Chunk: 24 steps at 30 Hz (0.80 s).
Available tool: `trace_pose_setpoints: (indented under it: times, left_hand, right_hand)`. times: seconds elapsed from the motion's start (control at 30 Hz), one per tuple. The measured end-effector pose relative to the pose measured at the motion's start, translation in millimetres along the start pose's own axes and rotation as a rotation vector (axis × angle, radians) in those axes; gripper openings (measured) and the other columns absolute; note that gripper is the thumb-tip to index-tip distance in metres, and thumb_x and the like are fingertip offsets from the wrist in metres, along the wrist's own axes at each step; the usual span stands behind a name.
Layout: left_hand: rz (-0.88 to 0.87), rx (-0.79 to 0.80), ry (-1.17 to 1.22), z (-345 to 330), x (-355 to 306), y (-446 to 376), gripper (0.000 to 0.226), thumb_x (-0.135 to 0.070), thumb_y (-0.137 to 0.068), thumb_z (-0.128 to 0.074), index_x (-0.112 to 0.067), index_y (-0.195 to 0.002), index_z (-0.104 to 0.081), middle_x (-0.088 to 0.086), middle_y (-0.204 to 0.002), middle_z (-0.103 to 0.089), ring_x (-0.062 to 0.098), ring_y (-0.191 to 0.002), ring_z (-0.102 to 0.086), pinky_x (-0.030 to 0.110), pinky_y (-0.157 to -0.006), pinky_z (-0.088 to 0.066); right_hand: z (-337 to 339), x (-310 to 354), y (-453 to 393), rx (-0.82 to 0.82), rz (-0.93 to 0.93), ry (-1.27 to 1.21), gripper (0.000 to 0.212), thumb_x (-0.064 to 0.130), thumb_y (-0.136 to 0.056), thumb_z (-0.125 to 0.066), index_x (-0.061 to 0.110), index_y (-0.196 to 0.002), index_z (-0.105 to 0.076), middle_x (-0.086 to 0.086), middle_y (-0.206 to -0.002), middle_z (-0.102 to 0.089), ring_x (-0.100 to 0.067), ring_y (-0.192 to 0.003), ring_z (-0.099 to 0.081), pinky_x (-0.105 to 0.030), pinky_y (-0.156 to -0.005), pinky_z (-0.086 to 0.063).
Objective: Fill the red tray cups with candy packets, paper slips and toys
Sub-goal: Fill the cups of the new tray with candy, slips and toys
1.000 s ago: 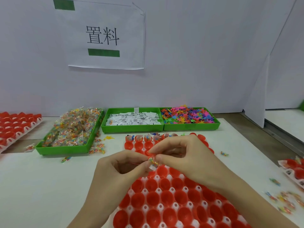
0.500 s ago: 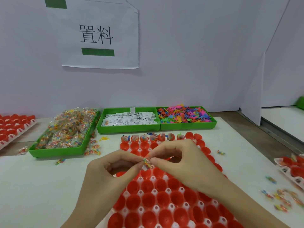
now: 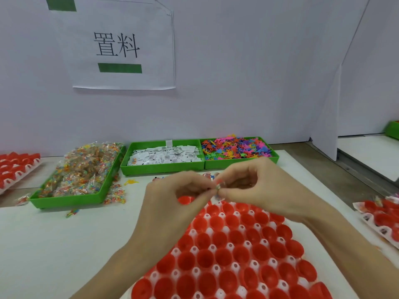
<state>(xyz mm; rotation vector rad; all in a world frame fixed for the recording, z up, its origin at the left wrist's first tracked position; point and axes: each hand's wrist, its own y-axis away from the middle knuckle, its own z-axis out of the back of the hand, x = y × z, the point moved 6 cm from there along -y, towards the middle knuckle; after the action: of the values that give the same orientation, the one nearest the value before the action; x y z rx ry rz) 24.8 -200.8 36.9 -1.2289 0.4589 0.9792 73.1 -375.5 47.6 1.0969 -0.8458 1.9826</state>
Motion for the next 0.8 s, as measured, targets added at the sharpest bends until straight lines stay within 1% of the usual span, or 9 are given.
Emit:
trace_pose_setpoints:
  times: [0.1, 0.17, 0.2, 0.27, 0.37, 0.5, 0.6, 0.7, 0.8]
  left_hand:
    - [-0.025, 0.004, -0.130, -25.1, 1.7, -18.2, 0.011, -0.028, -0.095, -0.073, -0.025, -0.105, -0.076, -0.014, -0.093, -0.074, 0.006, -0.085, -0.069, 0.019, -0.078, -0.054]
    - [-0.102, 0.184, -0.391, -53.2, 6.8, -26.6, 0.026, -0.039, -0.102, -0.058, -0.023, -0.115, -0.074, -0.014, -0.106, -0.071, 0.005, -0.096, -0.059, 0.024, -0.090, -0.048]
    - [-0.151, 0.300, -0.523, -68.8, 11.3, -28.1, 0.036, -0.043, -0.105, -0.050, -0.021, -0.123, -0.072, -0.011, -0.116, -0.070, 0.009, -0.105, -0.055, 0.026, -0.098, -0.043]
    - [-0.226, 0.466, -0.694, -94.5, 20.9, -30.4, 0.048, -0.047, -0.108, -0.040, -0.016, -0.134, -0.066, -0.005, -0.133, -0.067, 0.016, -0.118, -0.051, 0.030, -0.108, -0.036]
    - [-0.278, 0.566, -0.866, -122.1, 33.0, -33.5, 0.058, -0.052, -0.109, -0.026, -0.016, -0.141, -0.059, -0.004, -0.141, -0.061, 0.020, -0.128, -0.049, 0.038, -0.111, -0.035]
    - [-0.299, 0.609, -0.974, -137.3, 42.1, -34.1, 0.078, -0.056, -0.101, -0.003, -0.016, -0.142, -0.055, -0.002, -0.142, -0.060, 0.021, -0.132, -0.046, 0.040, -0.110, -0.035]
    - [-0.316, 0.583, -1.001, -137.0, 42.6, -33.6, 0.078, -0.055, -0.102, 0.000, -0.019, -0.139, -0.058, -0.008, -0.139, -0.062, 0.019, -0.127, -0.044, 0.040, -0.107, -0.033]
    - [-0.319, 0.585, -1.047, -136.3, 42.9, -32.9, 0.073, -0.054, -0.105, -0.001, -0.021, -0.139, -0.057, -0.013, -0.138, -0.061, 0.021, -0.124, -0.039, 0.039, -0.105, -0.030]
    - [-0.293, 0.593, -1.050, -136.2, 44.1, -32.0, 0.066, -0.054, -0.108, -0.008, -0.021, -0.146, -0.052, -0.013, -0.146, -0.056, 0.024, -0.130, -0.036, 0.041, -0.109, -0.027]
  right_hand:
    - [40.0, -16.8, -6.8, -0.205, -0.046, 0.041, 0.013, 0.017, -0.082, -0.084, 0.022, -0.094, -0.082, 0.000, -0.089, -0.080, -0.013, -0.086, -0.077, -0.019, -0.079, -0.058]
    - [68.4, -35.3, -13.5, -0.348, -0.096, 0.003, 0.012, 0.012, -0.082, -0.083, 0.014, -0.094, -0.081, -0.004, -0.086, -0.080, -0.016, -0.084, -0.077, -0.019, -0.078, -0.059]
    - [78.8, -44.5, -18.0, -0.395, -0.125, 0.018, 0.013, 0.010, -0.083, -0.082, 0.010, -0.096, -0.080, -0.006, -0.086, -0.079, -0.016, -0.083, -0.077, -0.020, -0.077, -0.060]
    - [90.9, -59.9, -28.1, -0.433, -0.175, 0.135, 0.013, 0.010, -0.084, -0.082, 0.009, -0.096, -0.079, -0.005, -0.085, -0.079, -0.009, -0.080, -0.074, -0.017, -0.072, -0.058]
    - [91.0, -73.9, -41.7, -0.380, -0.207, 0.269, 0.010, 0.013, -0.082, -0.083, 0.019, -0.089, -0.079, 0.002, -0.081, -0.077, -0.001, -0.072, -0.069, -0.014, -0.065, -0.053]
    - [83.8, -86.8, -50.7, -0.302, -0.205, 0.444, 0.011, 0.016, -0.081, -0.084, 0.018, -0.092, -0.080, 0.002, -0.080, -0.077, -0.009, -0.078, -0.073, -0.026, -0.073, -0.060]
    - [80.4, -87.8, -54.9, -0.268, -0.177, 0.532, 0.010, 0.016, -0.082, -0.083, 0.017, -0.092, -0.080, 0.004, -0.082, -0.077, -0.005, -0.078, -0.071, -0.020, -0.074, -0.059]
    - [75.8, -84.0, -59.9, -0.222, -0.159, 0.618, 0.008, 0.014, -0.081, -0.082, 0.017, -0.089, -0.080, 0.005, -0.082, -0.077, -0.003, -0.077, -0.071, -0.018, -0.074, -0.058]
    - [70.4, -81.2, -64.1, -0.193, -0.162, 0.717, 0.007, 0.013, -0.080, -0.083, 0.016, -0.084, -0.079, 0.006, -0.081, -0.076, 0.002, -0.072, -0.066, -0.010, -0.064, -0.049]
